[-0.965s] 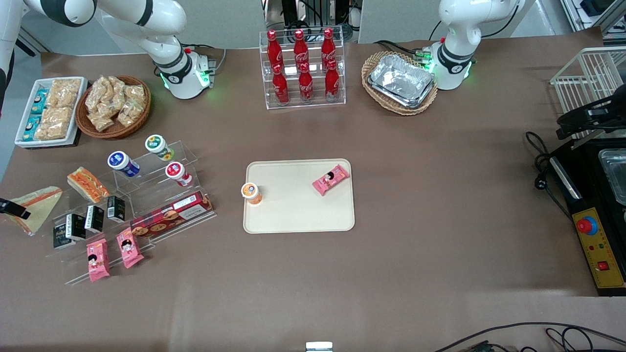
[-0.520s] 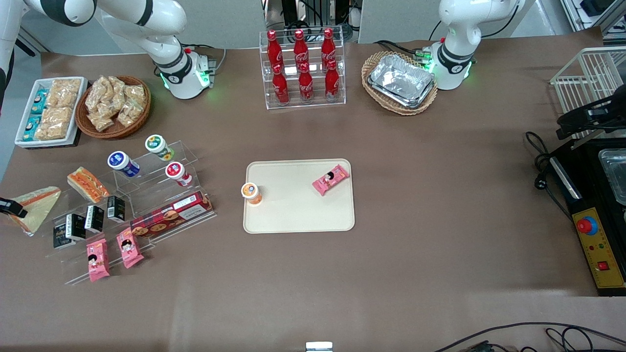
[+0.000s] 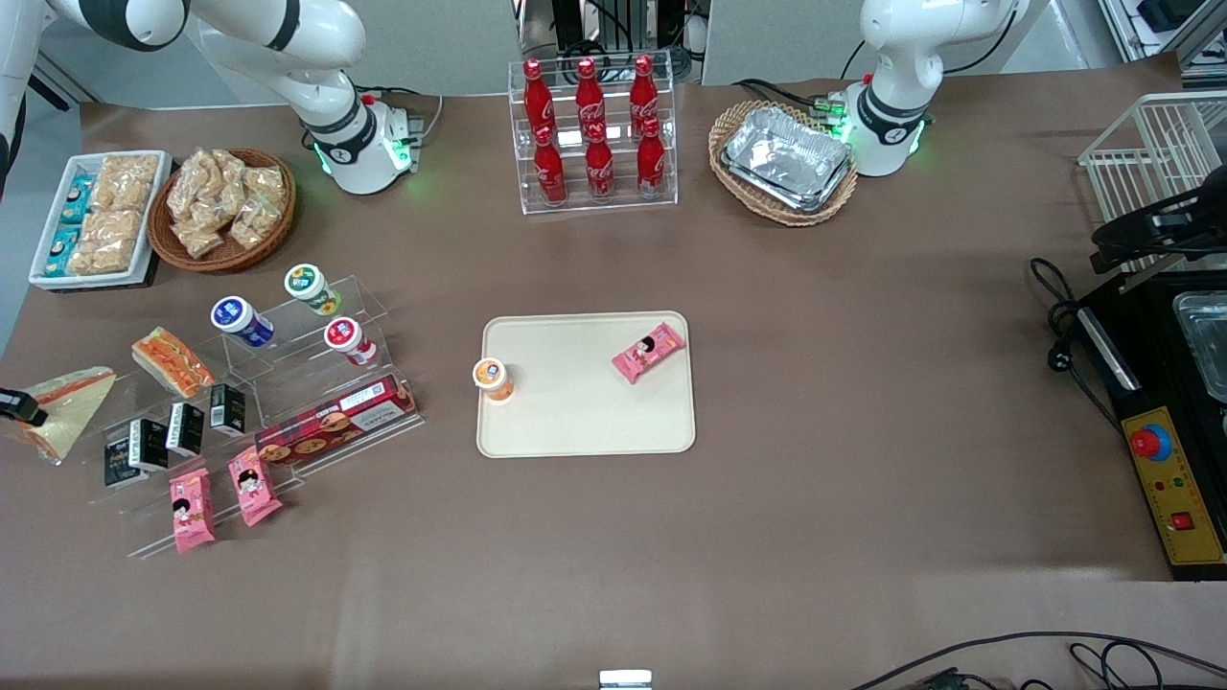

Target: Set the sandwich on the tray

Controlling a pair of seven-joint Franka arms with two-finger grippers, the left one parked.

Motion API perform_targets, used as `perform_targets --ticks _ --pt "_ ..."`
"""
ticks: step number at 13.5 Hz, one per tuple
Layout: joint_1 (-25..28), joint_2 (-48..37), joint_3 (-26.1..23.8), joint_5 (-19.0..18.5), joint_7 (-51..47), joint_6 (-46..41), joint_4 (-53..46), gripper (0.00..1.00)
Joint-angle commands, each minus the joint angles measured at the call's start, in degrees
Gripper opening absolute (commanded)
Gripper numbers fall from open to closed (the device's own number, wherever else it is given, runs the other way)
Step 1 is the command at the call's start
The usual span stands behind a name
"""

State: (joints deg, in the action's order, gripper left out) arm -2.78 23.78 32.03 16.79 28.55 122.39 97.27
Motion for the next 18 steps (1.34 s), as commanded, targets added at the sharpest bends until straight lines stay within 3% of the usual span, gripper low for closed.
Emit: perform_targets --ticks 1,10,12,18 --pt "0.32 -1.19 0.40 1.32 0.81 -5.39 -2.43 0.00" --pt "1.28 -1.63 0.58 -0.52 -5.94 -19.46 -11.21 0.00" --pt "3.91 -2.16 0.57 -3.24 -11.12 -20.34 -11.93 0.00" --pt "14.36 -5.23 0.49 -6.85 -32.64 -27.02 -12.10 0.00"
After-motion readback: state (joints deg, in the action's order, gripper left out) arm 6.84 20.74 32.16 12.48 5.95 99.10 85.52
